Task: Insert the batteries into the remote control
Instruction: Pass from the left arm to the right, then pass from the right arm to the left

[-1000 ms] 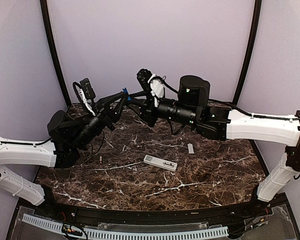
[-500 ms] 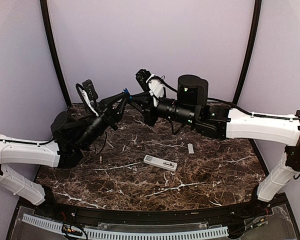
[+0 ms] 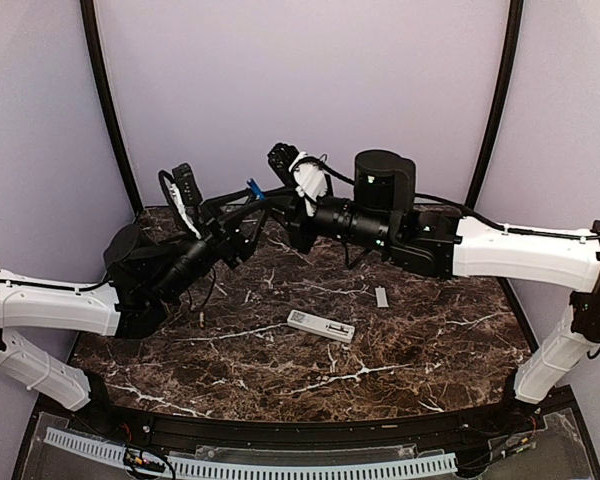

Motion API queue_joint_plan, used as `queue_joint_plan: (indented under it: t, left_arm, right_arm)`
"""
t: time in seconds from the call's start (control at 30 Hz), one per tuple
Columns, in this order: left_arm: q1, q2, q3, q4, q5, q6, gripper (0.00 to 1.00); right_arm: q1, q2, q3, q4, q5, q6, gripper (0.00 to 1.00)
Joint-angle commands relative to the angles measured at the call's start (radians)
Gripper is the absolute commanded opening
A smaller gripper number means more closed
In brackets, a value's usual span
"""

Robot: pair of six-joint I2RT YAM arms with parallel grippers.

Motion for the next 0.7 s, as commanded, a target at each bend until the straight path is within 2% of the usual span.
queue_joint_plan:
  t: [0.0, 0.1, 0.2, 0.47, 0.67]
  left_arm:
    - [-0.005, -0.067, -0.019, -0.055, 0.142, 0.057, 0.68]
    - [-0.006, -0.117, 0.000, -0.163, 0.233, 0.106, 0.73]
    - [-0.007, -0.149, 0.005, -0.238, 0.319, 0.143, 0.74]
    - [-0.007, -0.201, -0.001, -0.334, 0.411, 0.191, 0.75]
    - [-0.006, -0.188, 0.026, -0.380, 0.460, 0.207, 0.73]
  right_arm:
    - [-0.003, -0.070, -0.023, -0.080, -0.095, -0.175, 0.00]
    - [-0.018, -0.139, -0.051, -0.204, -0.214, -0.304, 0.00]
    - [-0.033, -0.198, -0.065, -0.327, -0.297, -0.364, 0.00]
    - [-0.040, -0.249, -0.021, -0.502, -0.392, -0.379, 0.00]
    - [-0.041, -0.266, -0.009, -0.504, -0.405, -0.350, 0.00]
